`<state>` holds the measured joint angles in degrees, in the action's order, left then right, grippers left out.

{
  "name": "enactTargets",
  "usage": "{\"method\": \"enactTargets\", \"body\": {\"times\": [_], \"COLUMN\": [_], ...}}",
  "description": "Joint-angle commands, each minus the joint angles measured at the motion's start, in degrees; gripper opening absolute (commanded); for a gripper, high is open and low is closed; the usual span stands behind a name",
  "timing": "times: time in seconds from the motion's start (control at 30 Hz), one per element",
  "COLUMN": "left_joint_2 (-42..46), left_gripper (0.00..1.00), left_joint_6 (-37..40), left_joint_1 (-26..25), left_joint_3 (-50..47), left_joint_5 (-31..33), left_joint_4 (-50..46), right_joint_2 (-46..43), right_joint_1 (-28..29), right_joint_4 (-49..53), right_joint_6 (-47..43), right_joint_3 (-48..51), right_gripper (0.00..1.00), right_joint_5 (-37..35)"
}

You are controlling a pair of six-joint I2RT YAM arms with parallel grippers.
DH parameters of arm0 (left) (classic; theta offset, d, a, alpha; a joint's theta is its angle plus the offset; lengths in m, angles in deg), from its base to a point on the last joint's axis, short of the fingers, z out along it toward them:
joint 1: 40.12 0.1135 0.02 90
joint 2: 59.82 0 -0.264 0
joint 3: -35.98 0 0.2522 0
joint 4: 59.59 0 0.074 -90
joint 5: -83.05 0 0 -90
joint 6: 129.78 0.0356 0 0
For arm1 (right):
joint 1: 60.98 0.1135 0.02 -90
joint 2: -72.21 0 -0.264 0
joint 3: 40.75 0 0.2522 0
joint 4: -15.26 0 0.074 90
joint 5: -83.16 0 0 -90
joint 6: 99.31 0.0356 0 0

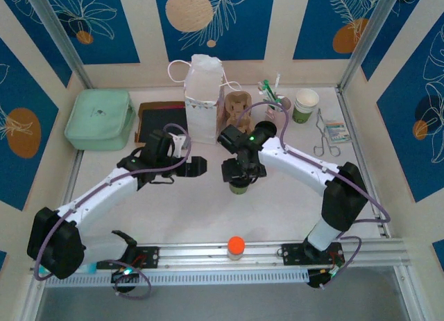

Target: Pack the takeout coffee

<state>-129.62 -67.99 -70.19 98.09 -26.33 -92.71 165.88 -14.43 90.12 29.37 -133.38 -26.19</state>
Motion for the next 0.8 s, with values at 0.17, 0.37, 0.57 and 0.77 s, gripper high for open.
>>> {"method": "enactTargets", "body": {"times": [0.17,0.37,0.57,0.77], "left_joint_2": [1.09,0.40,0.46,0.71], "left_gripper": [0.93,0.93,0.92,0.92], "left_joint_6": [-0.44,-0.62,-0.71,-0.83], "left_joint_1": [0.80,0.97,0.97,1.05], "left_joint_3": [-0.81,-0.85,-1.03,-1.47], "left_joint_5": [0.38,0.04,0.04,-0.03], "left_joint_4": [-0.08,0.44,0.54,0.69], "right_joint_2": [0.20,0.33,0.64,1.37], "right_joint_1": [0.33,0.38,0.49,0.62], "right_joint_4": [1.82,1.23,-0.10,-0.72], "right_joint_6": [1.05,0.95,0.81,0.79], "right_joint_3": [-2.39,-2.09,-1.44,-1.24], "right_gripper": [0.87,0.86,0.84,0.82], "right_joint_5": [-1.81,-1.30,-0.18,0.31]}}
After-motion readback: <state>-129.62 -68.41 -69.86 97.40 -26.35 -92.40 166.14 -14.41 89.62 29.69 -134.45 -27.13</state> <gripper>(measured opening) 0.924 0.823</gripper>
